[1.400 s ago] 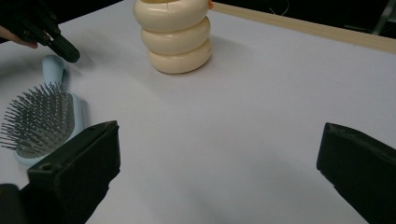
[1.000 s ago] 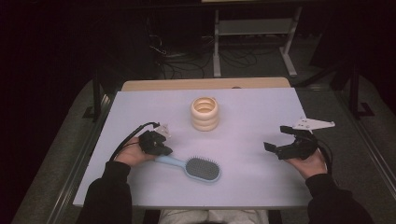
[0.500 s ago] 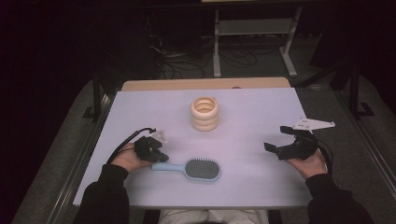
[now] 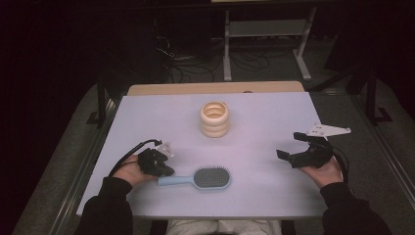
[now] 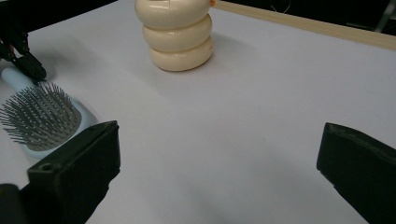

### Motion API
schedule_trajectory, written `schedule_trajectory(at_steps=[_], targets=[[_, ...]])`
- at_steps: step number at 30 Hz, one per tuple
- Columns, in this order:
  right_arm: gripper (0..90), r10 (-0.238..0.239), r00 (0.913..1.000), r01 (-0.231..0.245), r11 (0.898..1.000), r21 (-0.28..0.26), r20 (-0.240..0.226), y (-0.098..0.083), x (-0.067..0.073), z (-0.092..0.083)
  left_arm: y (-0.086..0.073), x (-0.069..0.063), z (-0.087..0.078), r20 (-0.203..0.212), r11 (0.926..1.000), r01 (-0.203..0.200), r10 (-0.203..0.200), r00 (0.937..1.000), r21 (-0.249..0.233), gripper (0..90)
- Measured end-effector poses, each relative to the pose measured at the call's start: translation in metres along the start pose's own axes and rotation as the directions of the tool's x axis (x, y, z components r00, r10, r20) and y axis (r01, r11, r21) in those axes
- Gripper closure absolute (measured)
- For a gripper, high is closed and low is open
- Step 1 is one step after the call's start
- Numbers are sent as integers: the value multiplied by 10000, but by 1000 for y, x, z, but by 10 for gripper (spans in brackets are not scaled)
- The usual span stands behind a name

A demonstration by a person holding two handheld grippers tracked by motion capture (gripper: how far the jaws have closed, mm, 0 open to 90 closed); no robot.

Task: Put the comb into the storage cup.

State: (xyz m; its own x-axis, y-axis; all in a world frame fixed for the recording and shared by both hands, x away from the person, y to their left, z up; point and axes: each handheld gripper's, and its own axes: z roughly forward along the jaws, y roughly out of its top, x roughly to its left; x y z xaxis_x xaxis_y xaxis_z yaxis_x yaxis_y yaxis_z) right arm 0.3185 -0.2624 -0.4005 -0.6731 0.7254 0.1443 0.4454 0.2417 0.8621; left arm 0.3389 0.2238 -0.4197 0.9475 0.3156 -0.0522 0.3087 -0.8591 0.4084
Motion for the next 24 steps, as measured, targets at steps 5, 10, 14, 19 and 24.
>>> schedule_trajectory(at_steps=[5, 10, 14, 19, 24], targets=[[0, -18, 10000, 18, 10000, 8, -3, 0, 0, 0, -2, -2, -3, 19, 10000, 13, -13, 10000, 57, 890], [0, -25, 10000, 25, 10000, 25, -6, 0, 0, 0, -7, -2, -7, -136, 10000, 13, -13, 9999, -27, 874], [0, -25, 10000, 25, 10000, 32, -12, 0, 0, 1, -9, -2, -12, -211, 9998, 9, -13, 9998, -185, 874], [0, -43, 10000, 43, 10000, 8, 8, 0, 0, 0, -8, -3, -18, -262, 9993, -50, 40, 9996, -380, 878], [0, -46, 10000, 46, 10000, -4, -32, 0, 0, 1, -7, -5, -32, -488, 9960, -235, 193, 9986, -857, 886]])
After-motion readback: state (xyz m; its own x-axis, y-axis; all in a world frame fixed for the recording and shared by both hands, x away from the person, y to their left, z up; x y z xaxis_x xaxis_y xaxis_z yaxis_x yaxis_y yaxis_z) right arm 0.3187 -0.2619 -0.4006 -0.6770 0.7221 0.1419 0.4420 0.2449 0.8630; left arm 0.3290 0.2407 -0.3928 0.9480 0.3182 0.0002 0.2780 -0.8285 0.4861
